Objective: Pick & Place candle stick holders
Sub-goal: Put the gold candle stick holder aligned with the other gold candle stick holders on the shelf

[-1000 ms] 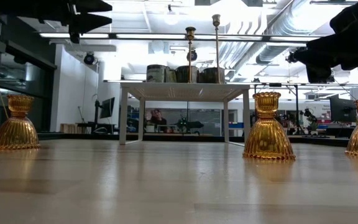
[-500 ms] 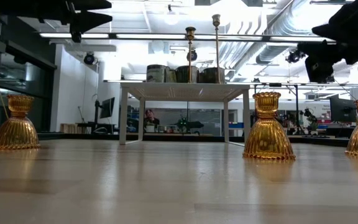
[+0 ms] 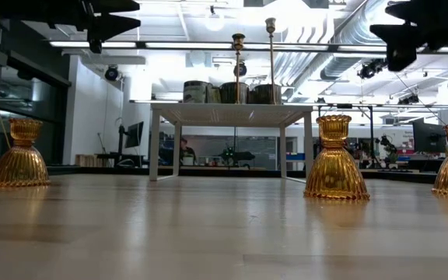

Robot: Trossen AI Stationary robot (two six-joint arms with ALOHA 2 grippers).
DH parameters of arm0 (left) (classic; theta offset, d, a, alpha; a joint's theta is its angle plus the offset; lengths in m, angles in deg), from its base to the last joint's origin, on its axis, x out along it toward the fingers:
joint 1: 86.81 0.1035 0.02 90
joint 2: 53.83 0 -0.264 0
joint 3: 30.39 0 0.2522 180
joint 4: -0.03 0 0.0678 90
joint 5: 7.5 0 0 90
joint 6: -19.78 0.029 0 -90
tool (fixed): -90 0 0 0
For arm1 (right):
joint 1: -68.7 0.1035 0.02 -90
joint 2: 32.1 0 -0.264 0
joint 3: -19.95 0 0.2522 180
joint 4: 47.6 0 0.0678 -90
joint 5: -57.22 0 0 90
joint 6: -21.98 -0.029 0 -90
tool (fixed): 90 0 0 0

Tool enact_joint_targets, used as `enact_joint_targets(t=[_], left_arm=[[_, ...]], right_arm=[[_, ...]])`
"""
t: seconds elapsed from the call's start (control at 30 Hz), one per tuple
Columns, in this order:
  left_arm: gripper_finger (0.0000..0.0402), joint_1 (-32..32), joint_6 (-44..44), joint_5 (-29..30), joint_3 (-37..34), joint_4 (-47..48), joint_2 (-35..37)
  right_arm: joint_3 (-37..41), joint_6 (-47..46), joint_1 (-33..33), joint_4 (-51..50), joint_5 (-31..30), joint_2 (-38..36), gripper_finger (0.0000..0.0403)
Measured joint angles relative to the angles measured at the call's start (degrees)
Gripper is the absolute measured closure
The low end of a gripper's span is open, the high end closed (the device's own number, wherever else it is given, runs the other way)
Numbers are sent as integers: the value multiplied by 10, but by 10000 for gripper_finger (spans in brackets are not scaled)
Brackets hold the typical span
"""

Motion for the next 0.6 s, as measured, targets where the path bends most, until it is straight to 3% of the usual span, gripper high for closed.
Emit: enact_joint_targets(t=[0.27,0.4,0.6], left_arm=[[215,0,0,0,0,0,0],[215,0,0,0,0,0,0],[215,0,0,0,0,0,0]], right_arm=[[-120,7,4,-113,3,108,238],[-172,-37,31,-184,9,164,238],[-199,-152,86,-233,112,204,238]])
